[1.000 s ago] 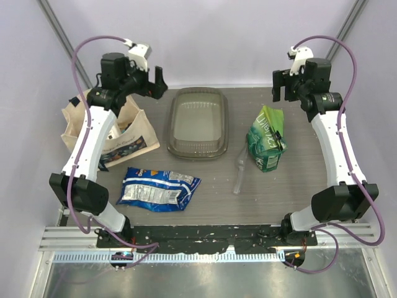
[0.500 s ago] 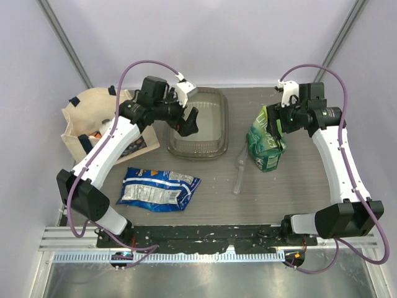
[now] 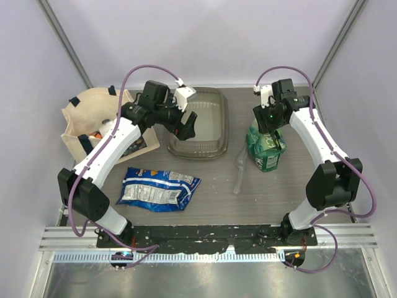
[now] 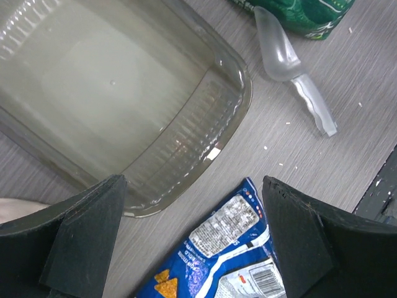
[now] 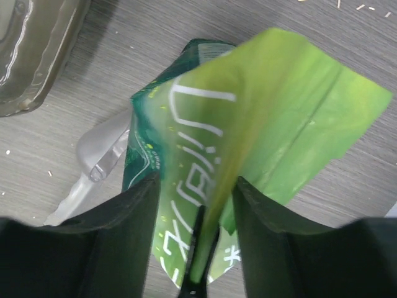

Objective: Fill the litter box with clean litter

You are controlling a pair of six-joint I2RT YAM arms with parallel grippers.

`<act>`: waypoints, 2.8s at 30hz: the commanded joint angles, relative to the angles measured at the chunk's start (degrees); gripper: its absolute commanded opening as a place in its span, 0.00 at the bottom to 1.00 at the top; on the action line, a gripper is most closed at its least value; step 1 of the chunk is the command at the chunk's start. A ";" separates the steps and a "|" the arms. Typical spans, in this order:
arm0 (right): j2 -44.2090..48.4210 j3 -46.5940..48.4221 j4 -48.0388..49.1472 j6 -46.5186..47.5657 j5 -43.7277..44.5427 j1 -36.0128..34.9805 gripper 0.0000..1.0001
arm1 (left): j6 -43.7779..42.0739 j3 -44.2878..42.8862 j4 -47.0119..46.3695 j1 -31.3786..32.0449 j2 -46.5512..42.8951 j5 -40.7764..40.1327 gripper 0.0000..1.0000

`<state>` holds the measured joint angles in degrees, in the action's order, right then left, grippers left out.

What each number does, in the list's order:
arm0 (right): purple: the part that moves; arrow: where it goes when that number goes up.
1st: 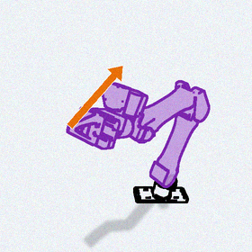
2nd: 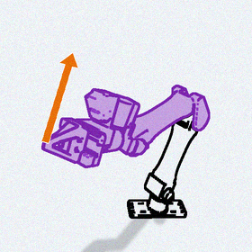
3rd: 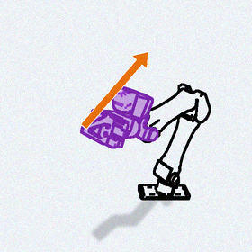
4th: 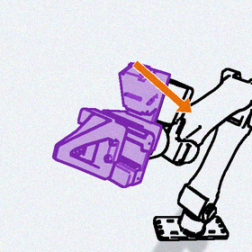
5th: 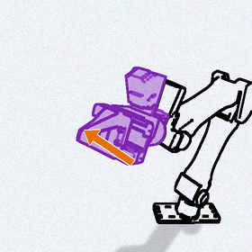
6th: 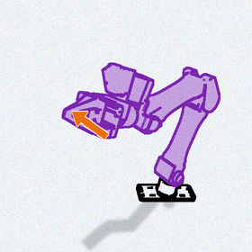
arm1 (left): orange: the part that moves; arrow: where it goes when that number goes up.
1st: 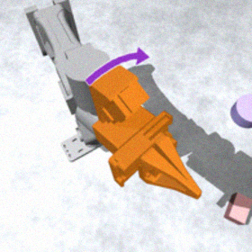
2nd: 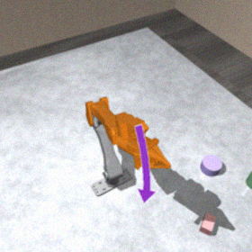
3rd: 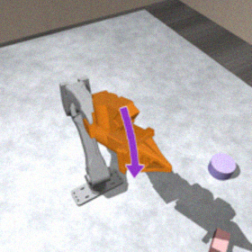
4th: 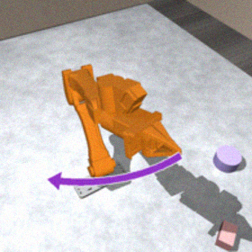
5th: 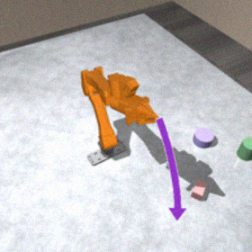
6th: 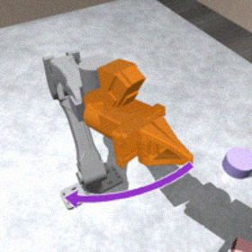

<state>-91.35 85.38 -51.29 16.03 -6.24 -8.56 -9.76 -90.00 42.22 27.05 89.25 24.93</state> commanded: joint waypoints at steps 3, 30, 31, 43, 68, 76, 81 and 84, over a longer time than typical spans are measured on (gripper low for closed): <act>-0.84 3.74 1.02 6.18 -0.34 -3.22 0.29 | -2.37 1.14 1.90 0.02 -3.03 -2.51 0.94; 6.53 4.10 -8.77 36.99 -20.92 -4.80 0.45 | -3.78 -3.43 1.29 1.16 3.91 3.46 0.93; 6.88 3.22 -7.70 33.22 -21.27 -4.80 0.49 | -3.78 -3.78 1.20 1.43 4.35 3.46 0.93; 14.27 -1.01 3.04 22.73 -19.33 -2.00 0.75 | -3.16 -5.71 0.41 3.01 7.25 4.69 0.93; 15.59 -3.20 -10.33 33.89 -23.03 7.77 0.54 | -3.95 -3.70 2.43 3.36 6.02 3.11 0.93; 15.77 -3.91 -10.93 35.91 -20.48 7.77 0.23 | -4.13 -3.26 2.96 3.54 6.02 3.02 0.93; 16.73 -1.45 -11.47 34.61 -19.69 9.59 0.02 | -3.78 -2.64 2.70 3.45 6.02 3.02 0.92; 16.82 1.36 -10.94 32.14 -19.51 10.92 0.02 | -3.51 -2.03 2.52 3.45 5.85 3.11 0.92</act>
<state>-76.95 82.15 -62.15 50.85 -26.46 0.32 -12.73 -92.90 44.86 30.26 96.57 28.05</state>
